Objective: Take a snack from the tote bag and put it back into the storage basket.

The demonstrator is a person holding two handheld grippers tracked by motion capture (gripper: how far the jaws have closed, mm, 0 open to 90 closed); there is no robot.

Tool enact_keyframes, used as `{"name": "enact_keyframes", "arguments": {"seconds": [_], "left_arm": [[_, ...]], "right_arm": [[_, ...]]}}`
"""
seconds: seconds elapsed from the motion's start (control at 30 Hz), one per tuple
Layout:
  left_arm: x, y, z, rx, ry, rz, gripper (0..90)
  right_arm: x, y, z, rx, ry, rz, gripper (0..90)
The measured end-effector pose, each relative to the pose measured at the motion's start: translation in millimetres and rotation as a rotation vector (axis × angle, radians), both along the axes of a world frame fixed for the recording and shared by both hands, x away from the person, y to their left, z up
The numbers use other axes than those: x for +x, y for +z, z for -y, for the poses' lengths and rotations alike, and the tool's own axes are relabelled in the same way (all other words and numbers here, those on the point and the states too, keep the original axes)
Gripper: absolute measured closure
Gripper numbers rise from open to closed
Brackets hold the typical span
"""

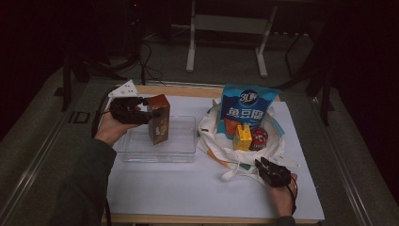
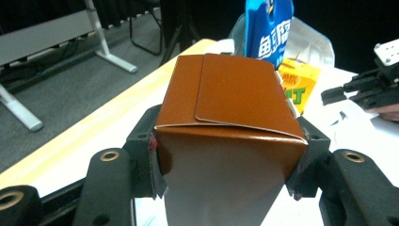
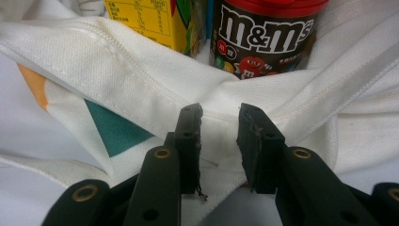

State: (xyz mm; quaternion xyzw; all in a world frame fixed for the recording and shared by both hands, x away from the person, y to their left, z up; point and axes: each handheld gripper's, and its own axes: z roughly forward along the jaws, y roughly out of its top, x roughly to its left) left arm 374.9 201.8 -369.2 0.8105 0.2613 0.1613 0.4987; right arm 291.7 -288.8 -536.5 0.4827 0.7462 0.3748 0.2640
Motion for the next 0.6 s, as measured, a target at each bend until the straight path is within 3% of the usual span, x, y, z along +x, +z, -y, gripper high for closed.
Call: {"name": "enact_keyframes", "arguments": {"seconds": [0.27, 0.4, 0.6], "left_arm": [[-1.0, -7.9, -6.3, 0.049, -0.019, -0.021, 42.4], [-1.7, -8.8, -7.2, 0.054, -0.018, -0.024, 42.4], [-6.1, -12.5, -12.5, 0.092, -0.052, -0.031, 42.4]], "right_arm": [[-0.1, 0.0, -0.2, -0.001, 0.000, 0.000, 69.7], [0.0, 0.0, -0.2, -0.002, 0.000, 0.000, 69.7], [-0.1, 0.0, -0.5, -0.006, 0.000, 0.002, 69.7]]}}
